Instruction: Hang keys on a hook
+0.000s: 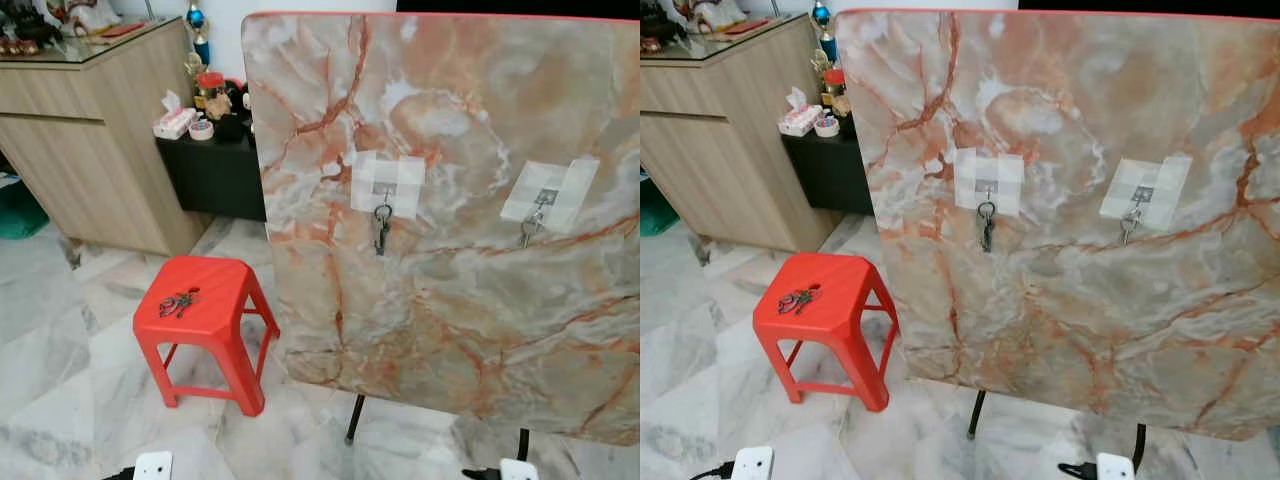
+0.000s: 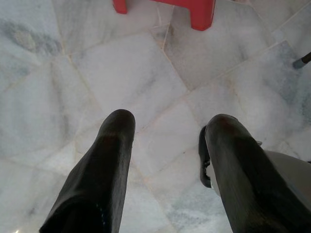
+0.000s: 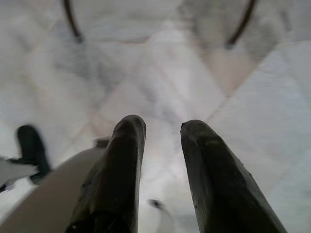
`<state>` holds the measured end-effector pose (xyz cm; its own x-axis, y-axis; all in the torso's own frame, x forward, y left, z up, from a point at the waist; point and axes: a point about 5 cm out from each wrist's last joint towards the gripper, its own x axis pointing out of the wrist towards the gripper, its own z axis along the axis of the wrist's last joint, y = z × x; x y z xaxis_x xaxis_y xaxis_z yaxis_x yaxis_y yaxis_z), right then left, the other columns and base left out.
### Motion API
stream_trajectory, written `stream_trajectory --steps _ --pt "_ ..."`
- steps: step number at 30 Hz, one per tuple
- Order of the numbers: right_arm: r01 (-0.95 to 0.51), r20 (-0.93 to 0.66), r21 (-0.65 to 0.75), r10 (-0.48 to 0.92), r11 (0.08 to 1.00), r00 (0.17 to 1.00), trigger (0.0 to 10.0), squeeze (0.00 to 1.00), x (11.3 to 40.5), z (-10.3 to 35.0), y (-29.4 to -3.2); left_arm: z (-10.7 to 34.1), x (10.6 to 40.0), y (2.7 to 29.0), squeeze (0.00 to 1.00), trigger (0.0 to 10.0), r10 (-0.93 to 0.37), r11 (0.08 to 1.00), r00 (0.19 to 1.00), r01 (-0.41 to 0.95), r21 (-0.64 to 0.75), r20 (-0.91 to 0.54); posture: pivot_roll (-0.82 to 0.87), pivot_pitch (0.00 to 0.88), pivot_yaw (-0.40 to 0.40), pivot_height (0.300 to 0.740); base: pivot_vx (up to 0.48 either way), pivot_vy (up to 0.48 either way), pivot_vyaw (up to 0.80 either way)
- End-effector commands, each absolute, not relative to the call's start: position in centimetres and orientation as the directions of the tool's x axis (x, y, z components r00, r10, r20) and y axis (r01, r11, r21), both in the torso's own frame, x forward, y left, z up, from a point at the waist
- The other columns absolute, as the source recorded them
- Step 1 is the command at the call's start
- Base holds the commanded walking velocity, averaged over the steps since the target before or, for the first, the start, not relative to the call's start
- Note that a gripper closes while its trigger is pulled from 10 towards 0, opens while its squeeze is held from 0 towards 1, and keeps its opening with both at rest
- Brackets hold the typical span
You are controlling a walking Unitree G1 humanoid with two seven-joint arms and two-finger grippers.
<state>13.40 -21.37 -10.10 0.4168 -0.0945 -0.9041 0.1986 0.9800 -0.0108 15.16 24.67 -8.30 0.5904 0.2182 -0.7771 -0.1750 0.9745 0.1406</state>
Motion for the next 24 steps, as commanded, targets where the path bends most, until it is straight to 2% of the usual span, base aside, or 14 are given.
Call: stream_trajectory --steps 1,7,12,16,24 --pt "0.185 -0.899 -0.015 -0.094 0.983 0.428 10.0 0.00 13.8 -10.1 -20.8 -8.4 14.9 24.7 0.00 10.0 0.215 0.975 0.577 -0.176 0.136 -0.788 0.00 0.000 0.033 0.740 0.000 0.000 0.00" --pt "0.140 -0.902 0.014 -0.048 0.990 0.430 10.0 0.00 14.3 -10.4 -16.7 -8.5 14.8 24.7 0.00 10.0 0.210 0.976 0.574 -0.163 0.141 -0.792 0.00 0.000 0.025 0.740 0.000 0.331 0.00" --pt "0.122 -0.901 0.022 -0.033 0.992 0.433 10.0 0.00 14.6 -10.4 -15.6 -8.5 14.8 24.6 0.00 10.0 0.209 0.977 0.572 -0.164 0.139 -0.793 0.01 0.000 0.020 0.740 0.000 0.337 0.00" --pt "0.130 -0.898 -0.001 -0.058 0.991 0.436 10.0 0.00 14.5 -10.3 -17.3 -8.5 14.8 24.5 0.00 10.0 0.210 0.976 0.573 -0.169 0.137 -0.792 0.01 0.000 0.016 0.740 0.000 0.337 0.00" --pt "0.124 -0.893 -0.016 -0.069 0.992 0.444 10.0 0.00 14.6 -10.2 -17.7 -8.5 14.8 24.5 0.00 10.0 0.211 0.976 0.572 -0.170 0.138 -0.792 0.01 0.000 0.018 0.740 0.000 0.336 0.00"
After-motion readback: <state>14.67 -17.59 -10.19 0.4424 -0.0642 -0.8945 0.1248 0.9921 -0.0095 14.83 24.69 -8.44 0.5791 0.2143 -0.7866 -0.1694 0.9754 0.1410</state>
